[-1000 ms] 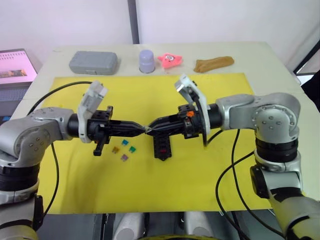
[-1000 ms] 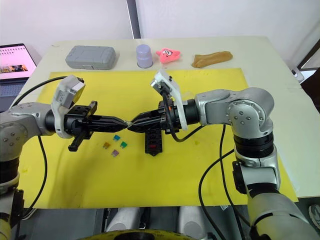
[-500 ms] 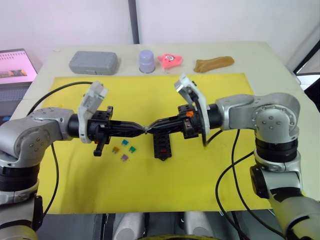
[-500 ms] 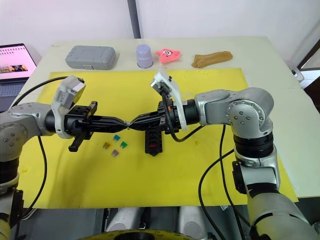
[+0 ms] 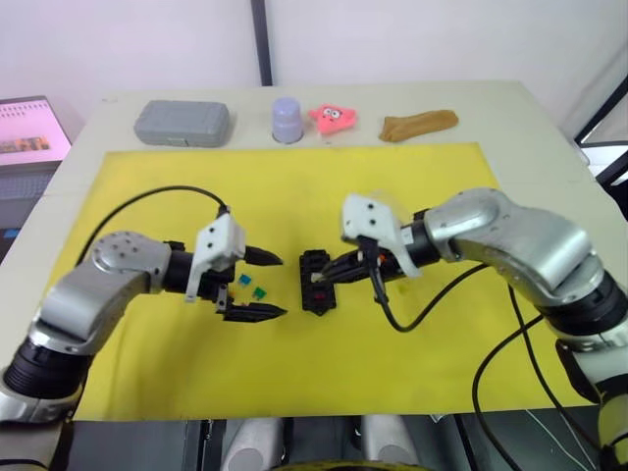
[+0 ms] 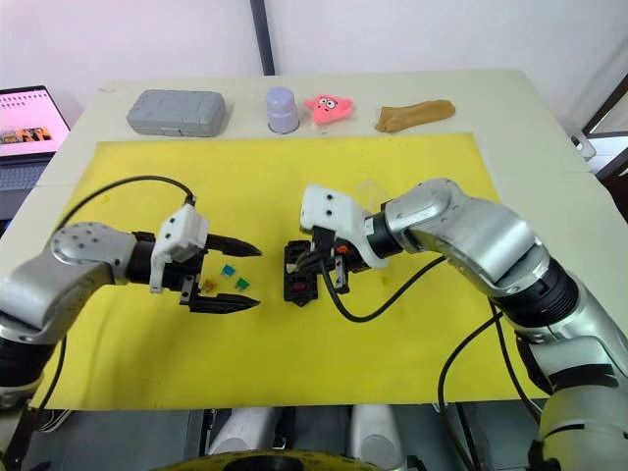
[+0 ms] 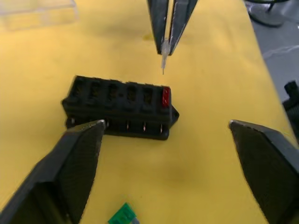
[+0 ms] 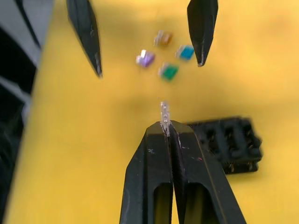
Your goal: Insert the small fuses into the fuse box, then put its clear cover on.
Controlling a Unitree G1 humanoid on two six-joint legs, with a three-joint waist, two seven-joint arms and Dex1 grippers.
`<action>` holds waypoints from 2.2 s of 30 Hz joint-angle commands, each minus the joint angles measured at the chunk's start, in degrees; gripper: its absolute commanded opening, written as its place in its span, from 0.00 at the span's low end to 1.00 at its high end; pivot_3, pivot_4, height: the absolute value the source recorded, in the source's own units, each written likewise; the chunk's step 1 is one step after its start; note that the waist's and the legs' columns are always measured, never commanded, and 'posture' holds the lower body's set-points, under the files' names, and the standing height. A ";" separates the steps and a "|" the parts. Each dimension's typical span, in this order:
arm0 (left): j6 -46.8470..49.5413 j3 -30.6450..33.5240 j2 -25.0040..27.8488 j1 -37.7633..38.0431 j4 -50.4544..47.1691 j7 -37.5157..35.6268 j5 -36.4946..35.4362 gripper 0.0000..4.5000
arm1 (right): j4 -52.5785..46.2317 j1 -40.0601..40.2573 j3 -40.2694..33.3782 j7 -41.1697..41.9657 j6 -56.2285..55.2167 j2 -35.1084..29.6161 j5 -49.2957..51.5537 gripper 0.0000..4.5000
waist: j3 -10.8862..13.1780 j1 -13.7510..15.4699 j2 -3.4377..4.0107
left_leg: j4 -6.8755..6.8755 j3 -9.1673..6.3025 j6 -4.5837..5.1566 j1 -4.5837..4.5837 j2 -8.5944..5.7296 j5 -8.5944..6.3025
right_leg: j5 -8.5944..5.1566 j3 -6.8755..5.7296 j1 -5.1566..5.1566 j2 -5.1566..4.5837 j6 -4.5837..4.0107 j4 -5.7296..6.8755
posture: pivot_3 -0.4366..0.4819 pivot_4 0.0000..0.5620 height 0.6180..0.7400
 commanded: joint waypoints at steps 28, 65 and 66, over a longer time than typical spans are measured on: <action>-11.64 -4.93 -8.53 -1.33 7.07 2.98 13.74 0.98 | 3.98 0.75 3.67 7.41 -6.50 3.78 -16.46 0.00 | 0.00 0.13 -0.01 | 0.03 -0.05 0.00 -0.01 -0.01 0.00 | 0.00 -0.01 0.01 0.00 0.00 0.00 | 0.48 0.27 1.00; -12.61 -5.67 -10.33 -1.97 8.80 3.96 15.90 0.98 | 5.52 1.88 7.31 7.57 -5.42 5.23 -22.74 0.00 | -0.01 0.10 -0.02 | 0.03 -0.05 0.00 0.05 -0.01 0.00 | 0.00 -0.01 0.06 0.00 0.00 0.01 | 0.48 0.27 1.00; -12.61 -5.69 -10.30 -1.97 8.81 3.97 15.88 0.98 | 5.64 1.81 7.47 7.58 -5.29 5.27 -22.99 0.00 | -0.02 0.10 -0.02 | 0.03 -0.05 0.00 0.05 -0.01 0.00 | 0.00 -0.01 0.06 0.00 0.00 0.02 | 0.48 0.27 1.00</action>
